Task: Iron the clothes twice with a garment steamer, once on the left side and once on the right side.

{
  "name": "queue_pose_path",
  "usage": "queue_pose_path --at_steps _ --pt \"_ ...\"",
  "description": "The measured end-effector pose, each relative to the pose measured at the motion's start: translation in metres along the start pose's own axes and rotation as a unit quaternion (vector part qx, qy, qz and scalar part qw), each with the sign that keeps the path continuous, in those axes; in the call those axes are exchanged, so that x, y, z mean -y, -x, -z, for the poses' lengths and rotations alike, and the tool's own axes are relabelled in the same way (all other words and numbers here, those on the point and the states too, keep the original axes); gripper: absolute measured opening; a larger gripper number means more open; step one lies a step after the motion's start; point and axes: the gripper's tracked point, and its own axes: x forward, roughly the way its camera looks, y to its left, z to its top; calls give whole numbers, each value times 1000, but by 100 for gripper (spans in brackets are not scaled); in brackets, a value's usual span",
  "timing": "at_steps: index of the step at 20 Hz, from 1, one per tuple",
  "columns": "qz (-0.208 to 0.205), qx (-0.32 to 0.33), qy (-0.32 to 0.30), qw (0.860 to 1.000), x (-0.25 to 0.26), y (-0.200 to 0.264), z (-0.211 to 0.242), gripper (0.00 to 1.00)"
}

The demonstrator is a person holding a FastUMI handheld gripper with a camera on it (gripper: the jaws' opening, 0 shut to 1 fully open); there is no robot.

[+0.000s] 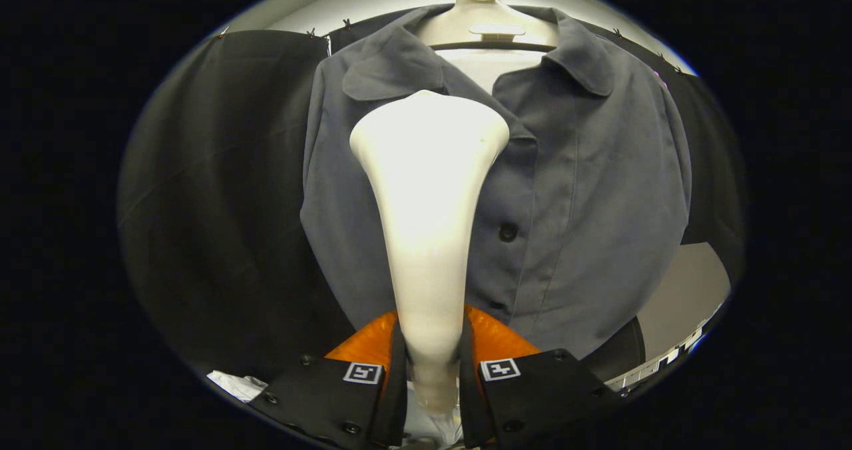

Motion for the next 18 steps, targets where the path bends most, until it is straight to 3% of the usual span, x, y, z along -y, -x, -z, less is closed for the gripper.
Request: queue_pose_path --at_steps 18 --pt "30 -95 0 995 13 -45 100 40"
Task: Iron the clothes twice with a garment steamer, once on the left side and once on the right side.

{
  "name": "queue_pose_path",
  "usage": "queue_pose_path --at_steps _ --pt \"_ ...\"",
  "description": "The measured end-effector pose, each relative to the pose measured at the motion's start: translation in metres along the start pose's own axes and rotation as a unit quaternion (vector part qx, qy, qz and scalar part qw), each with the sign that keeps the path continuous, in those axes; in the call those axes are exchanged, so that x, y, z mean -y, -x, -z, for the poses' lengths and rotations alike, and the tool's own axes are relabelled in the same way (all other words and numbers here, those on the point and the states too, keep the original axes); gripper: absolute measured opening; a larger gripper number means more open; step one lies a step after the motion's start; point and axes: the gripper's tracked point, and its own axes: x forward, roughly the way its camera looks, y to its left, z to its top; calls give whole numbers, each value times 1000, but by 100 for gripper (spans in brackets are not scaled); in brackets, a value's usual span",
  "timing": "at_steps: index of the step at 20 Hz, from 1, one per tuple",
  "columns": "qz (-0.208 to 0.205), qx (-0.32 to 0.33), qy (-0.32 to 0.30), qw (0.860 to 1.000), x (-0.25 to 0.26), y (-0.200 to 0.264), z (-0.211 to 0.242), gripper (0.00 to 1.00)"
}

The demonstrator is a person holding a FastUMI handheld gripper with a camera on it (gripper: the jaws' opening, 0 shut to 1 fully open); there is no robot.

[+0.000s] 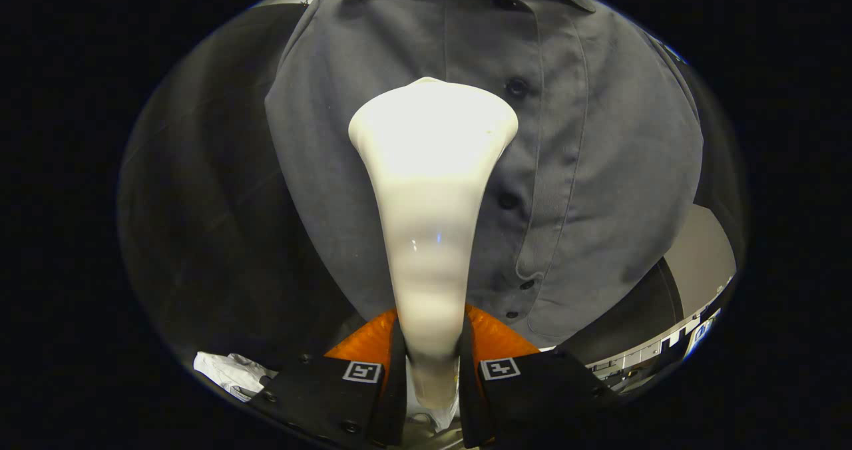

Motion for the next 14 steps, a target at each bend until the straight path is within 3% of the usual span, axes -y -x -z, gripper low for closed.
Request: queue_pose_path --at_steps 7,14 --pt "6 -36 0 999 14 -22 32 40" --pt "8 -77 -4 997 37 -47 92 40"
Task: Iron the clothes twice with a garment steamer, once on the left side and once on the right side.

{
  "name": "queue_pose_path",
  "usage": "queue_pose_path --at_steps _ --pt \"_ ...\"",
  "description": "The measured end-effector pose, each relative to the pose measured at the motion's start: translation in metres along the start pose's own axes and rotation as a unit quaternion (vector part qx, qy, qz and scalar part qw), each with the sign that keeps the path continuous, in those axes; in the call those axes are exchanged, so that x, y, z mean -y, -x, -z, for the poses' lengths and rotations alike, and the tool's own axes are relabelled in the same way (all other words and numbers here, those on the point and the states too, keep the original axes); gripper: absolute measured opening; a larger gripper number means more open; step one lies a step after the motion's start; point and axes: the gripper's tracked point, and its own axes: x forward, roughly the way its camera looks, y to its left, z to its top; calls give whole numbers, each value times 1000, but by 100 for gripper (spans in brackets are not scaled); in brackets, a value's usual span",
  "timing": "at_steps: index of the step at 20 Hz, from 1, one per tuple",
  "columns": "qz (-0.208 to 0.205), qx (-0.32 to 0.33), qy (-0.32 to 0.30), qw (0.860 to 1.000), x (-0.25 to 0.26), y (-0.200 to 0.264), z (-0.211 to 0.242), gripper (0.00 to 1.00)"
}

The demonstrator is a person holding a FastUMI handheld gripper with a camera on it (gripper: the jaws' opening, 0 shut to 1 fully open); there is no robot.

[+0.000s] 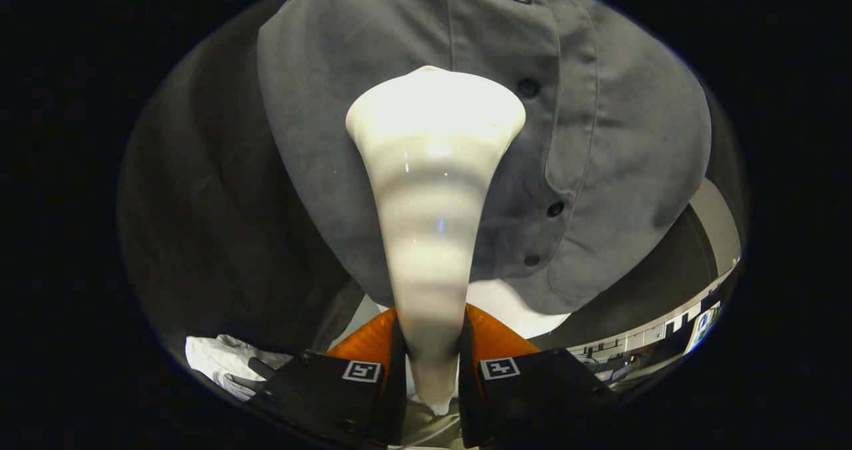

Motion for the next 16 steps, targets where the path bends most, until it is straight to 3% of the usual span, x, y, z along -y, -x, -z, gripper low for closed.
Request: queue_pose_path --at_steps 16 --pt "0 -72 -6 997 28 -42 89 40"
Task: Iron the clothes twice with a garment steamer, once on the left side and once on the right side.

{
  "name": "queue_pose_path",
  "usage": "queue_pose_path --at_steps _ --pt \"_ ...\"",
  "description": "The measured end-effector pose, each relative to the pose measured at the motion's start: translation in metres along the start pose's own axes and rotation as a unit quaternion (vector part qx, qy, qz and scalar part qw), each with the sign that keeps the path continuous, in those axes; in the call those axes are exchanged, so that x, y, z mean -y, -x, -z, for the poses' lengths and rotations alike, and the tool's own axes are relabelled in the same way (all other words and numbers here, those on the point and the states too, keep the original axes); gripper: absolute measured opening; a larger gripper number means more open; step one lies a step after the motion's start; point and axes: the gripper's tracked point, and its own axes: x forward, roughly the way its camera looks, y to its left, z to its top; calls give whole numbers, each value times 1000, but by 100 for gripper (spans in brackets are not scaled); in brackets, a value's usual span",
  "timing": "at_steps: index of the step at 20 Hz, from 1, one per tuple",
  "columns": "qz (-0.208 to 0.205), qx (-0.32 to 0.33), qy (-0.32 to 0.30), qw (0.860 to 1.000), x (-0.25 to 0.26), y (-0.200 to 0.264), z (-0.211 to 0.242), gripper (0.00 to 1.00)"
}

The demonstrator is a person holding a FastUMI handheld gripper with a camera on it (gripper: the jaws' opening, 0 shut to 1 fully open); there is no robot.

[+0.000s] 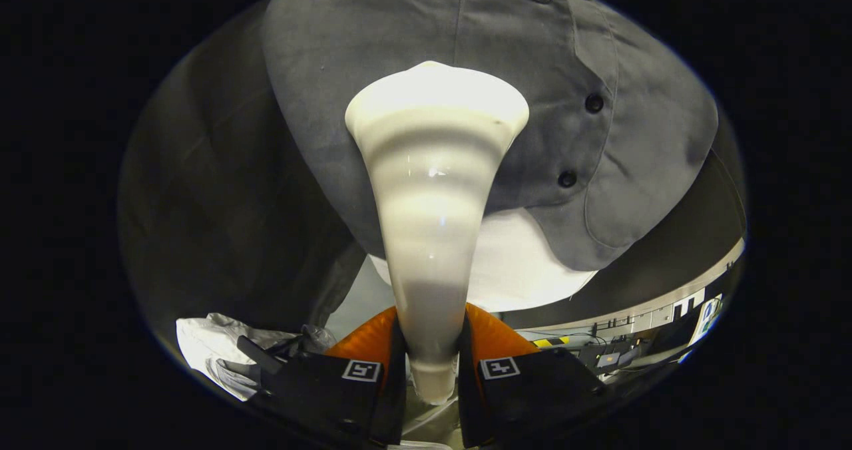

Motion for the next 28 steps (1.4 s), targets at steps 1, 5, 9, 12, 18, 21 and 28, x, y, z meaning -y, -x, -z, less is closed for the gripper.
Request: queue_pose_path --at_steps 1,5,9,12,18,21,28 --pt "0 -3 -1 1000 0 -2 4 40" --pt "-8 0 -9 1000 3 0 8 41" --pt "-20 33 -14 999 -1 38 -20 40" --pt "-22 73 -16 997 1 80 -49 40" --pt "-20 162 -29 986 23 156 -105 40" --pt "-12 210 -43 977 41 197 -137 40" --pt "20 317 -79 945 100 290 -190 40"
